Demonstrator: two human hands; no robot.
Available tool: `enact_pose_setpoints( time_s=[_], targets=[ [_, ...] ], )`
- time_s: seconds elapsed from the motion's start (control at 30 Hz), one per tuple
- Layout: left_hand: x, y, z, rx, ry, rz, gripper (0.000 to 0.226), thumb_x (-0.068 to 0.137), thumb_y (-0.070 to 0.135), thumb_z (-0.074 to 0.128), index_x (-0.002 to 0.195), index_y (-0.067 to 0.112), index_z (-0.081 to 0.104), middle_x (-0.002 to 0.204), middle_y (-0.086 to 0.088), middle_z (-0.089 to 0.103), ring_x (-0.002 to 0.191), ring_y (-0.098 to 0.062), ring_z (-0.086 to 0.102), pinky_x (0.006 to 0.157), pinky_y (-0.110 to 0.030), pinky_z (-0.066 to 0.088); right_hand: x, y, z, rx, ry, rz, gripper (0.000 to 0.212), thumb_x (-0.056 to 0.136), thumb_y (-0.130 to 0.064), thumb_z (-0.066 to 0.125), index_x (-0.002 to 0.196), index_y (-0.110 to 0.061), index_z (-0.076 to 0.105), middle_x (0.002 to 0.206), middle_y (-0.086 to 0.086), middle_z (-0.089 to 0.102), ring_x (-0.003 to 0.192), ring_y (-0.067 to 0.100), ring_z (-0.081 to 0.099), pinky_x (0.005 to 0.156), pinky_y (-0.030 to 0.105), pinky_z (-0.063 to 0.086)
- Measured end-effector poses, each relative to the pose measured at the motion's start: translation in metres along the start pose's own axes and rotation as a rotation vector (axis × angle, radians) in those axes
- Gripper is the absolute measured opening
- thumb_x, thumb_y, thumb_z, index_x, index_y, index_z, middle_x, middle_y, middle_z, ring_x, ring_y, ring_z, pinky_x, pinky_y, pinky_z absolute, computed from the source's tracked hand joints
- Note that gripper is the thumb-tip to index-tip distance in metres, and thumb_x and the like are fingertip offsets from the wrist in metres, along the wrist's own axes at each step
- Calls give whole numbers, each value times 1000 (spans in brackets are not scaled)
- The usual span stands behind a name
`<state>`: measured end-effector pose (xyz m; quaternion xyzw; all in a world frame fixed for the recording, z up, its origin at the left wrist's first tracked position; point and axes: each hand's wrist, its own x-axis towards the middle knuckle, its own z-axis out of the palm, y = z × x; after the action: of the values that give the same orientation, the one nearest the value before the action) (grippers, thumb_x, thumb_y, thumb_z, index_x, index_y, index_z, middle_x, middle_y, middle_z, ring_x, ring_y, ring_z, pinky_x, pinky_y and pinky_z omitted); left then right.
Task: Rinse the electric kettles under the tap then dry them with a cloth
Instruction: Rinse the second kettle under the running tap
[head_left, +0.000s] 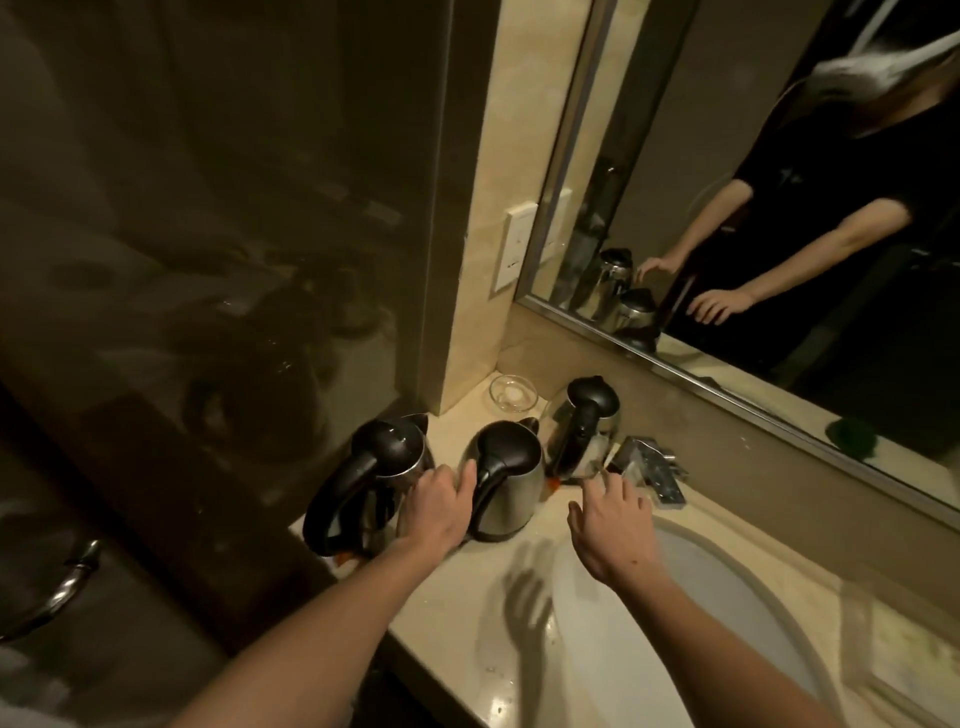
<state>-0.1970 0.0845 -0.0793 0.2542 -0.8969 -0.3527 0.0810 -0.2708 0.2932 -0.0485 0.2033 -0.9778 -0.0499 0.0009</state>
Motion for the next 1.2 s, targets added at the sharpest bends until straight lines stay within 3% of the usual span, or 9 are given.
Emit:
enact_pose_setpoints(
  time_s=[0.2,0.27,0.33,0.4,0.53,0.73,0.87,1.03,1.2],
  targets=[
    [29,7,23,-213,-128,-273,79,101,64,20,122,4,66,122,-20,65,119,-36,58,106,-47,44,7,11,-2,-48,-16,28,43,101,-46,29,130,-19,46,128,10,48,116,31,47,99,42,40],
    [34,9,30,-264,-197,-327,86,98,70,17,124,5,66,114,-17,69,115,-35,62,107,-46,43,10,9,-2,-53,-18,38,44,101,-47,28,130,-19,46,127,10,48,115,31,47,98,42,40],
    [36,9,36,-326,-235,-347,92,94,75,14,108,3,70,79,-9,73,85,-27,70,99,-46,49,14,6,-1,-49,-30,46,44,101,-47,28,130,-20,46,128,11,48,117,32,47,100,43,38],
    [38,8,40,-341,-248,-354,90,94,76,16,89,3,70,58,-5,65,63,-22,67,89,-45,55,17,2,0,-27,-50,46,44,102,-47,27,133,-20,44,130,11,47,120,31,46,102,43,37],
    [41,12,38,-402,-240,-326,76,96,72,27,63,12,60,54,-3,61,60,-24,64,82,-46,58,20,-1,0,14,-77,77,44,102,-47,27,133,-20,44,131,11,47,121,31,45,102,43,36],
    [42,27,26,-452,-203,-258,67,100,64,34,60,13,53,53,-1,55,50,-18,53,63,-32,47,24,6,-1,164,-82,193,48,102,-48,28,135,-18,46,135,12,48,126,30,44,108,44,36],
    [29,26,20,-453,-259,-237,63,99,62,37,70,9,56,54,-3,52,48,-16,49,59,-31,44,29,9,-3,375,-96,299,51,101,-49,29,135,-16,48,137,16,50,126,32,46,105,48,41],
    [13,28,10,-493,-297,-200,67,95,67,39,77,6,62,56,-5,54,48,-17,50,60,-31,44,26,12,-17,932,-72,527,49,105,-37,33,135,-3,50,139,19,51,123,33,50,104,46,41],
    [-9,57,-1,-546,-313,-157,65,96,63,43,76,6,64,53,-4,54,48,-17,49,64,-32,44,9,21,-30,1311,-176,655,50,105,-41,33,138,-5,47,136,15,48,127,31,46,102,42,41]
  ],
)
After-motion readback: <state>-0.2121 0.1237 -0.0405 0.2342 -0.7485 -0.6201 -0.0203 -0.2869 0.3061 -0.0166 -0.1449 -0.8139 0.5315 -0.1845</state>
